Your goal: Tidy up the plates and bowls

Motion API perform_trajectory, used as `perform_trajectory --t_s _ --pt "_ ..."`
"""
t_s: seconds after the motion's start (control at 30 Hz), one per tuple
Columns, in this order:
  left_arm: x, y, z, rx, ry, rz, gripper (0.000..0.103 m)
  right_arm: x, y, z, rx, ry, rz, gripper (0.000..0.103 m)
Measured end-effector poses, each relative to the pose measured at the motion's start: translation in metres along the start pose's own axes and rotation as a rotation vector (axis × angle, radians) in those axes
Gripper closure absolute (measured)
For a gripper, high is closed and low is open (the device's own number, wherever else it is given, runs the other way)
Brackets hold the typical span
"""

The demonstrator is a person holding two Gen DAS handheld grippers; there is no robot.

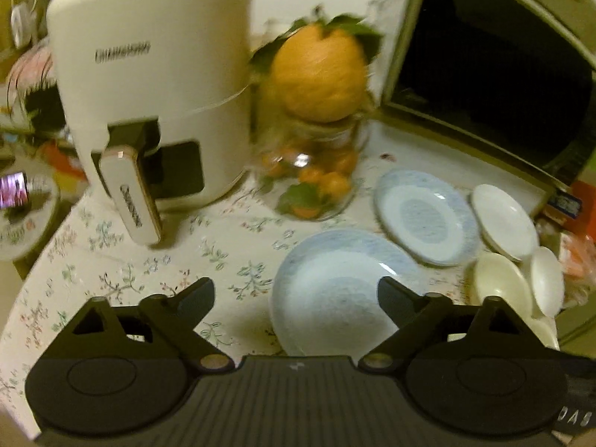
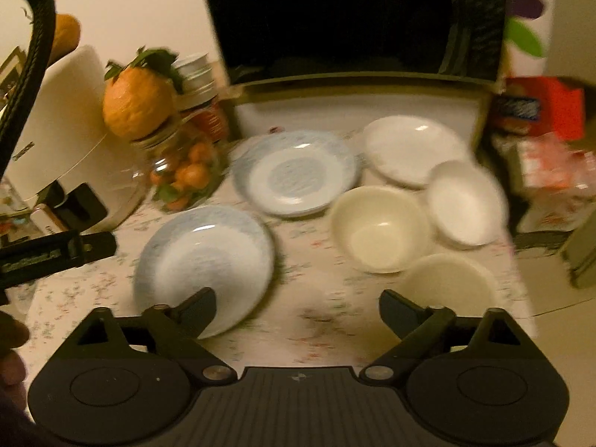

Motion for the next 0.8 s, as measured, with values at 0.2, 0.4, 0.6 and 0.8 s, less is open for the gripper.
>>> perform_trajectory --t_s 0.2,0.4,0.6,0.8 --pt "0.012 -0.049 -0.003 0.111 0.018 0.013 0.052 0.019 -0.056 0.011 0.142 -0.001 0.071 0.035" --pt "0.019 -0.081 -0.004 0.152 0.024 0.000 0.076 0.015 -0.097 0.020 0.191 -0.078 0.096 0.043" --pt "0.019 -0.099 -0.006 0.155 0.013 -0.035 0.082 0.009 -0.120 0.018 0.225 -0.075 0.047 0.043" --pt "0.018 -0.108 -0.003 0.151 0.049 -0.104 0.078 0.012 -0.133 0.019 0.220 -0.072 0.036 0.043"
Point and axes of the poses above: each gripper's, at about its wrist camera, not at the fingertips, and y roughly against the way its jaws point, x to its left, z to its top, the point moved 4 cm from there along -y, roughly the way its jaws point, and after that the axes turned 9 degrees about x, right-handed, at the moved point
